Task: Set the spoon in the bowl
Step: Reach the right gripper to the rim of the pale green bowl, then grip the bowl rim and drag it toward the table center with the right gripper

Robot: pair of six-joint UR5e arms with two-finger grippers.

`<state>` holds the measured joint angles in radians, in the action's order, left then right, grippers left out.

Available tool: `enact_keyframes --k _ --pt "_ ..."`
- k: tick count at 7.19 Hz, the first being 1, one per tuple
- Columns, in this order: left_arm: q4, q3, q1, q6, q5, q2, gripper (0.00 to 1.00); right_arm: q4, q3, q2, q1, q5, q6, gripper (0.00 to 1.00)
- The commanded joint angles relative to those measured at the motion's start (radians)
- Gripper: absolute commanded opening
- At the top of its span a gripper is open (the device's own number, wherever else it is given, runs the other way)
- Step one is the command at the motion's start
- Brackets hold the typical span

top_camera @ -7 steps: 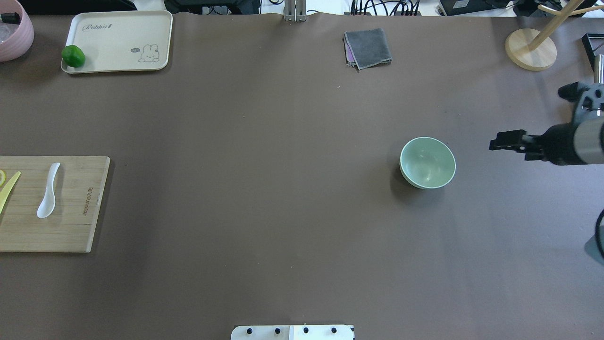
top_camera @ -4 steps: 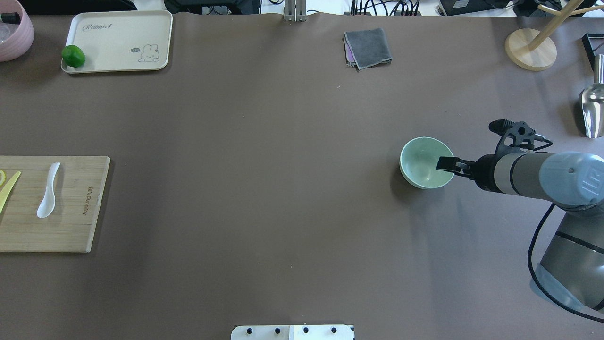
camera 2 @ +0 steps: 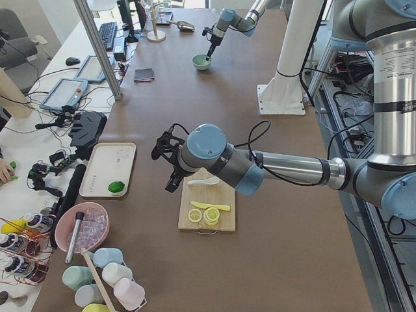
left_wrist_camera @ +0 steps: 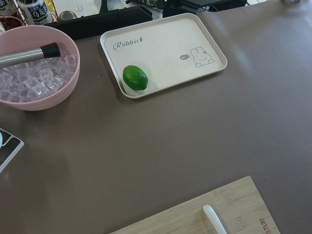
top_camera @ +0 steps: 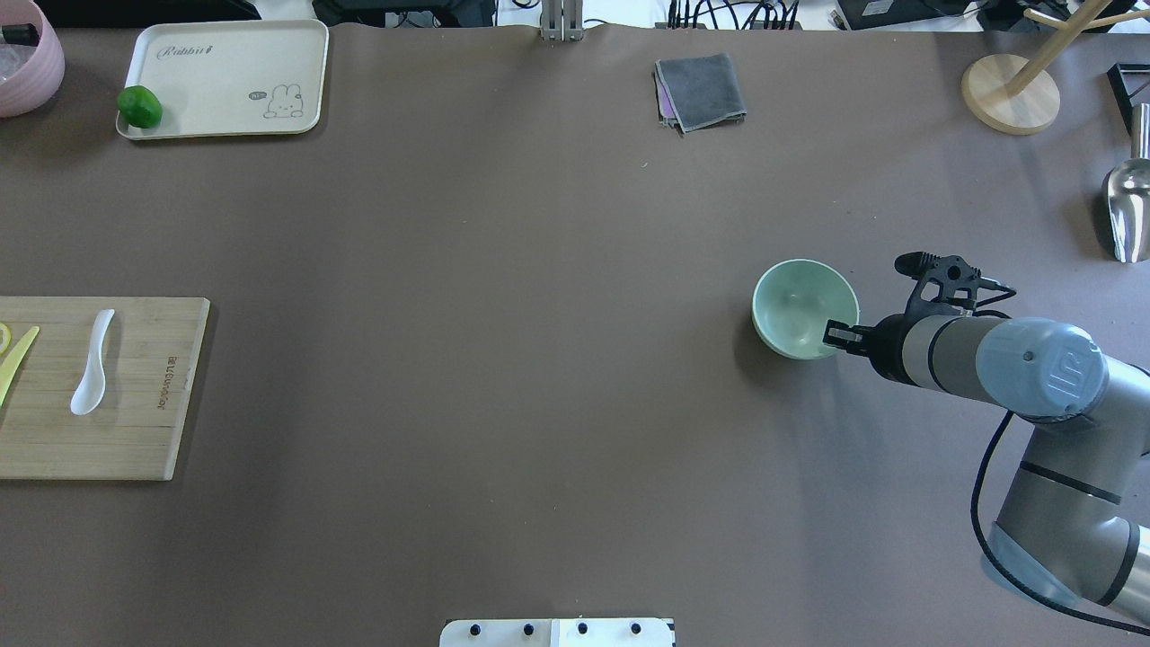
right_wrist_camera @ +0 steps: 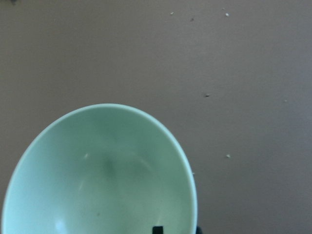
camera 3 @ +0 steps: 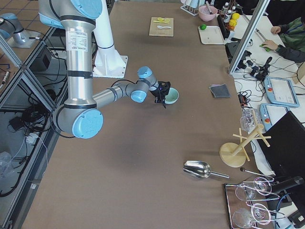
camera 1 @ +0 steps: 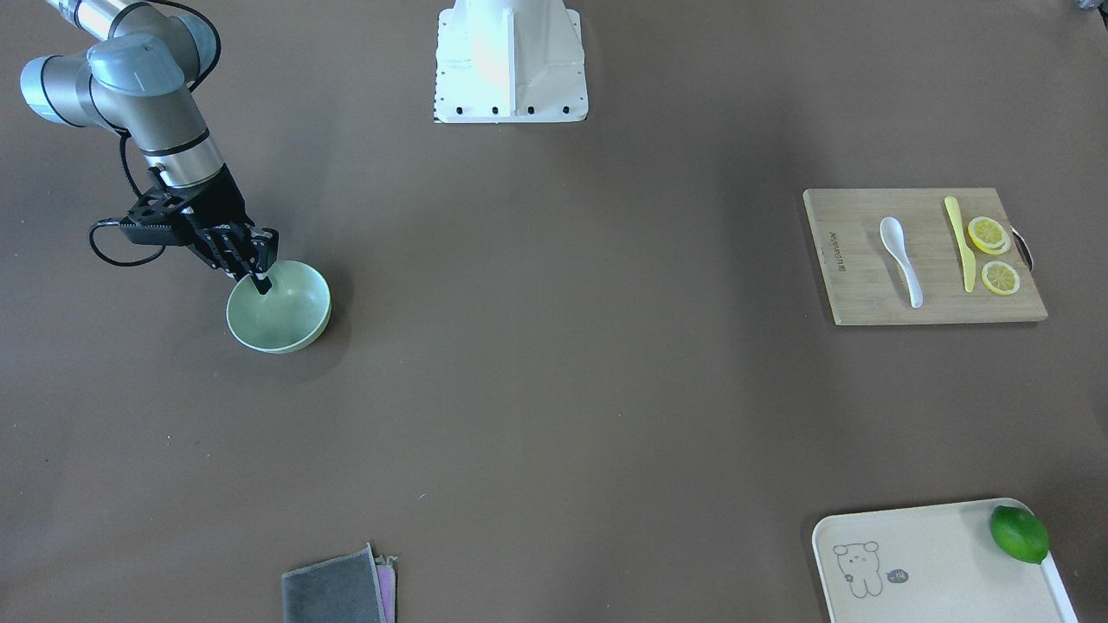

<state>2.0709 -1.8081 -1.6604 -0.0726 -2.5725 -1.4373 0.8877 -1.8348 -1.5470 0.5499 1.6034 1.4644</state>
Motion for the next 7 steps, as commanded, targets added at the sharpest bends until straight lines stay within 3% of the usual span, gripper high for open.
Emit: enact_keyframes --k 1,4,5,6,7 --pt "0.0 0.0 0.004 -0.001 0.0 0.0 0.99 0.124 -0.007 0.162 -0.028 0.0 0.115 0.0" --pt "0.011 -0.003 0.023 -0.039 0.0 -0.002 0.99 0.476 0.011 0.471 -0.166 -0.077 0.233 0.0" --pt "0.024 0.0 0.031 -0.052 0.0 0.0 0.99 0.525 0.067 0.555 -0.206 -0.08 0.316 0.0" --pt "0.025 0.0 0.033 -0.061 0.0 -0.002 0.99 0.525 0.189 0.655 -0.214 -0.091 0.341 0.0" --pt "0.026 -0.002 0.039 -0.062 0.0 -0.002 0.99 0.524 0.221 0.677 -0.215 -0.095 0.341 0.0"
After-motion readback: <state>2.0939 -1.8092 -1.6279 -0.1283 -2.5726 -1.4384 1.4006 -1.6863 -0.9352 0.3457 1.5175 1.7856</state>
